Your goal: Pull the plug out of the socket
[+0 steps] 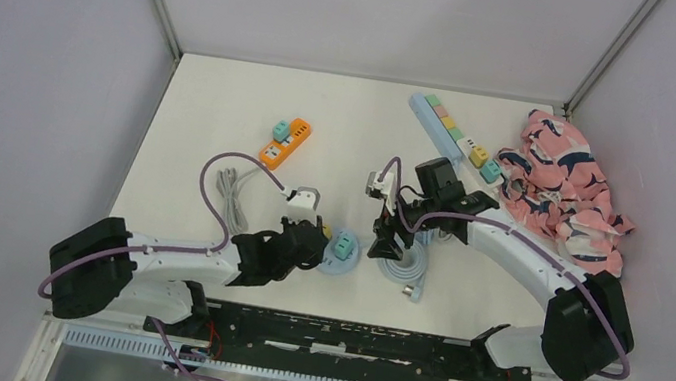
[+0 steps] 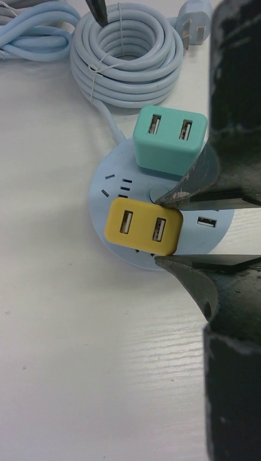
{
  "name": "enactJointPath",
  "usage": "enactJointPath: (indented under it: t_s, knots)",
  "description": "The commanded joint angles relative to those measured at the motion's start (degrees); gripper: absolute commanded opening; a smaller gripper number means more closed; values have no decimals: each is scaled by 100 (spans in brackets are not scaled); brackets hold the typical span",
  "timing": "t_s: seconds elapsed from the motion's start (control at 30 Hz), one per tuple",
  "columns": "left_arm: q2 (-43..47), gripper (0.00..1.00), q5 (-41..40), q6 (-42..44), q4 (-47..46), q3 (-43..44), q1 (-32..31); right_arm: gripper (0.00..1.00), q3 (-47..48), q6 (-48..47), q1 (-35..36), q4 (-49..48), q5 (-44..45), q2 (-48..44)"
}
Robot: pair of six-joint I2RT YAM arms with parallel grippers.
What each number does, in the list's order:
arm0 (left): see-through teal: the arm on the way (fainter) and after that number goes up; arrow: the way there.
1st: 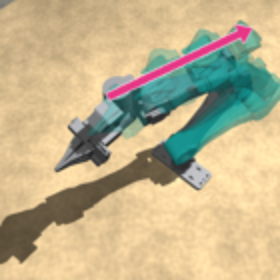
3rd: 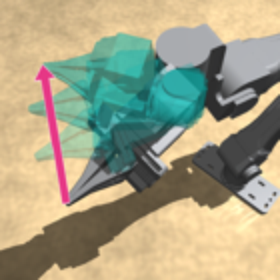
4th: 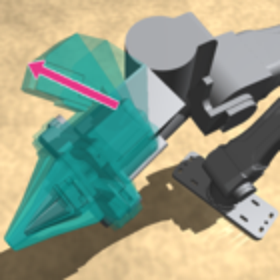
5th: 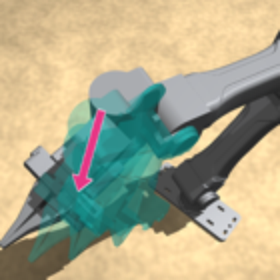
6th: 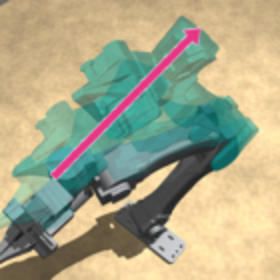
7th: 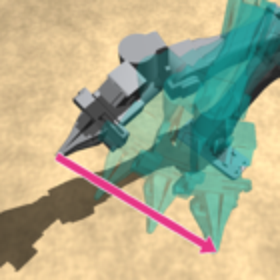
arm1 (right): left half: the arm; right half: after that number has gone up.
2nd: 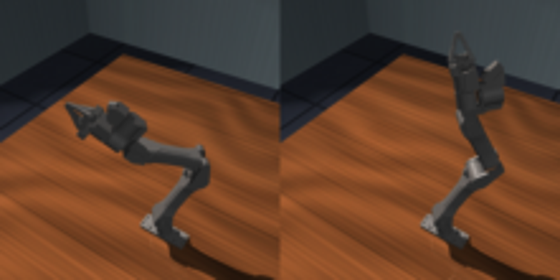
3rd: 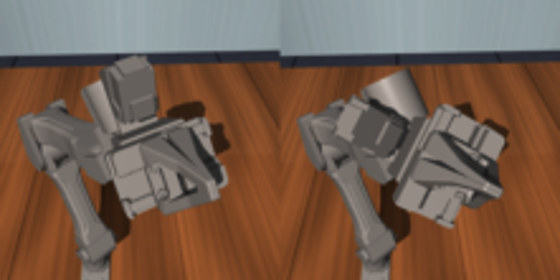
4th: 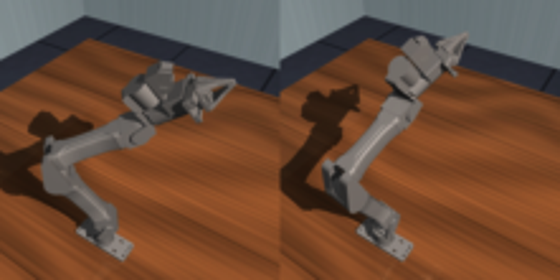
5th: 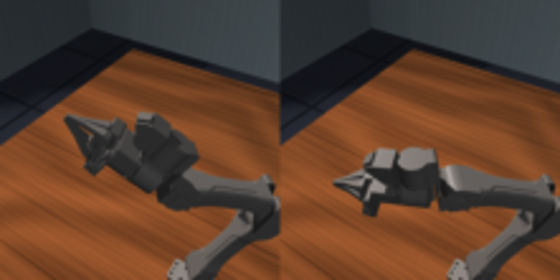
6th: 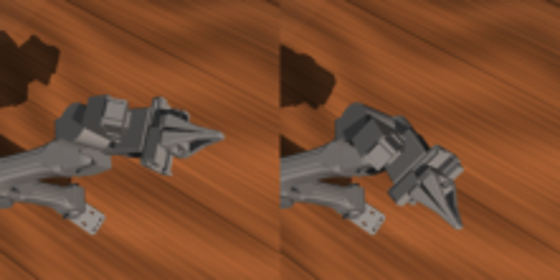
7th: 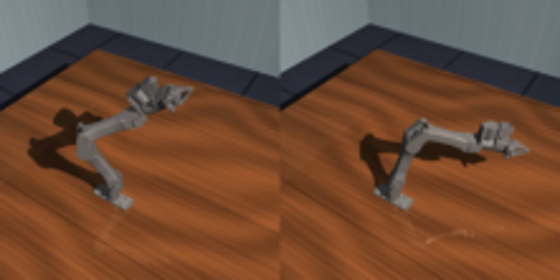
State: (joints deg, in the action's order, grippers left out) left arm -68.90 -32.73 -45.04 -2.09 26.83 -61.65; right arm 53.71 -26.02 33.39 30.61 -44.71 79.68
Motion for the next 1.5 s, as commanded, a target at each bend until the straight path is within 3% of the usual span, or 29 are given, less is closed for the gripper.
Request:
enactJointPath:
  t_s: [0.0, 0.27, 0.53, 0.8, 1.03, 1.3, 1.37, 1.47]
  knots:
    - [-190, 3, -294, -605, -195, 429, -127, 70, -132, 555, 29, -700, 188, -44]
    - [-246, 3, -189, -705, -310, 460, -137, 69, -263, 1271, 176, -1241, 811, 73]
    - [-289, 3, -49, -1023, -235, 538, -137, 68, -207, 2277, 801, -1619, 1883, 395]
    - [-246, 3, 163, -1070, -311, 517, -135, 76, -159, 2197, 1155, -1652, 2351, 500]
    - [-258, 3, 270, -969, -374, 609, -141, 74, 24, 2031, 1407, -1571, 2914, 827]
    - [-323, 3, 396, -861, -511, 618, -140, 64, 175, 1996, 1451, -1557, 2817, 785]
    - [-334, 3, 405, -836, -512, 632, -142, 58, 196, 1987, 1460, -1514, 2715, 803]
    - [-309, 3, 398, -827, -520, 606, -139, 41, 226, 1949, 1469, -1430, 2601, 819]
